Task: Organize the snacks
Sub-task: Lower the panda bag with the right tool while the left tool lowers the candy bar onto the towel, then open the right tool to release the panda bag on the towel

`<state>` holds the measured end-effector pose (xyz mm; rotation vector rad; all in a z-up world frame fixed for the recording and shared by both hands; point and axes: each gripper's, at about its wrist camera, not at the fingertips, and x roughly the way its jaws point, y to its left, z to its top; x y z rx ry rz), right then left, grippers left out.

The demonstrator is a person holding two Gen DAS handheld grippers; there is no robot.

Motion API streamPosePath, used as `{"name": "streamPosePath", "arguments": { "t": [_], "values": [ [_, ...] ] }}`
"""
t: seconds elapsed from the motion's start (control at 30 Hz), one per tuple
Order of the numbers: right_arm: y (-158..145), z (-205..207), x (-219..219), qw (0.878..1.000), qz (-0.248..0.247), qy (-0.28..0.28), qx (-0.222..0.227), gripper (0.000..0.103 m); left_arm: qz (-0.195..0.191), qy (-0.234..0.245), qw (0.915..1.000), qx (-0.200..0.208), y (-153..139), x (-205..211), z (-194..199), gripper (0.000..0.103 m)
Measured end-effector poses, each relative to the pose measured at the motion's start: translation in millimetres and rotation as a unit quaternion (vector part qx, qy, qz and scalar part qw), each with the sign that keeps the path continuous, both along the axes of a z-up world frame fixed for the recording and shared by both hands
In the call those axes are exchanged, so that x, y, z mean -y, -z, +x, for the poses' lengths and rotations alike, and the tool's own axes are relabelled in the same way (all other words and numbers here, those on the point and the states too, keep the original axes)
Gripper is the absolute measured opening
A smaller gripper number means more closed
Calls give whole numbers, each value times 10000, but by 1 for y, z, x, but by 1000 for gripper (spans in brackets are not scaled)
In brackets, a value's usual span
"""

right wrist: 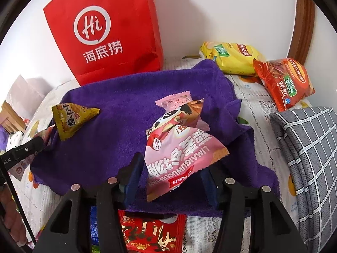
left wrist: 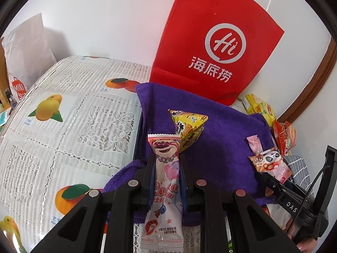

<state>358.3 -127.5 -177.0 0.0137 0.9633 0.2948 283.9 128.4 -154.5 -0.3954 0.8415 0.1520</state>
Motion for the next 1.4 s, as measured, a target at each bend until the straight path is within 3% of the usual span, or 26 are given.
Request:
{"name": "streamPosePath", "arguments": {
  "t": [0.1, 0.33, 0.53, 0.97, 1.2, 1.4],
  "values": [
    [-2, 0, 1, 10000, 70, 21, 16, 64, -74, 19, 10000, 30, 0, -1, 0, 19],
    [-4, 1, 7, 9996, 267, 117, -46, 65, -281, -52, 9995, 110, 2, -5, 1, 19],
    [-8, -1, 11, 9990, 416, 154, 15, 65, -782, -74, 9966, 265, 4, -13, 1, 19],
    [-9, -3, 7, 9990, 433, 68, 17, 66, -1456, -138, 9884, 417, 9, -23, 2, 20],
    [-9, -3, 8, 9987, 513, 62, 3, 66, -1368, -233, 9882, 647, 5, -24, 1, 20],
    [-7, -2, 8, 9989, 464, 90, -76, 66, -1397, -259, 9890, 420, 11, -27, 10, 20]
  ]
}}
